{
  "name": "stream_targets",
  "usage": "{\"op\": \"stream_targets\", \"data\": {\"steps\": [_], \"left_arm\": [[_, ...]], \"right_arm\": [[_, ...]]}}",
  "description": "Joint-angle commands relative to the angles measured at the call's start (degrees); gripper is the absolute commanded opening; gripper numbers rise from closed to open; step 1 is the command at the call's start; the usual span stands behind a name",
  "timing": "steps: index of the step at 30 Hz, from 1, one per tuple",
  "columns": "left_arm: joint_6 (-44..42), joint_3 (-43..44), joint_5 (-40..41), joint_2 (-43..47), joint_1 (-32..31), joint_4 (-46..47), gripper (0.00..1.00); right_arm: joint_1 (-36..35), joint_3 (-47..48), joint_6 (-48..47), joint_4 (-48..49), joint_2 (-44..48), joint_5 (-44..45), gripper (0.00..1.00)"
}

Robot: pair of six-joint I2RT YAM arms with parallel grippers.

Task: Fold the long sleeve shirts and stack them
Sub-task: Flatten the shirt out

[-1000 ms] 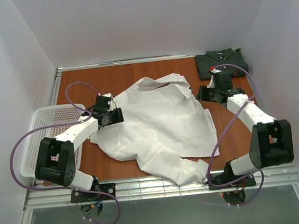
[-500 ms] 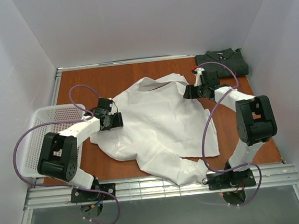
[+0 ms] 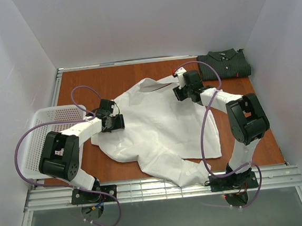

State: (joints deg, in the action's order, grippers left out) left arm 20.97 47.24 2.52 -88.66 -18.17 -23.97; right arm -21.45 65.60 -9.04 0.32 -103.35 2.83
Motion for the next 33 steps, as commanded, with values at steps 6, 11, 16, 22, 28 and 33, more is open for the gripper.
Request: {"op": "stream_targets", "data": {"steps": [6,11,16,22,28,33], "left_arm": [[-0.49,1.00,3.87,-3.18,-0.02,-3.71,0.75],[0.04,1.98,1.79,-6.43,-0.02,-6.79,0.74],[-0.23,1.45,-0.23,-5.03,-0.02,-6.80,0.74],[-1.46,0.75,-6.12,-0.47,-0.02,-3.82,0.74],[-0.58,0.57,-5.60,1.74,-0.02,-2.84,0.75],[-0.05,0.57,-4.98,2.97,-0.02,-2.49,0.75]], "right_arm": [[-1.93,1.72,-6.60,1.18,-1.15,17.99,0.25],[0.09,5.05,-7.66,-4.44,1.22,24.57,0.01],[10.53,15.76,3.31,-20.50,-1.58,24.15,0.15],[10.73,20.63,15.61,-25.72,3.49,18.55,0.66],[9.59,-1.46,25.28,-23.62,17.55,-0.95,0.67],[8.88,-20.40,32.32,-18.61,30.48,-8.27,0.63]]}}
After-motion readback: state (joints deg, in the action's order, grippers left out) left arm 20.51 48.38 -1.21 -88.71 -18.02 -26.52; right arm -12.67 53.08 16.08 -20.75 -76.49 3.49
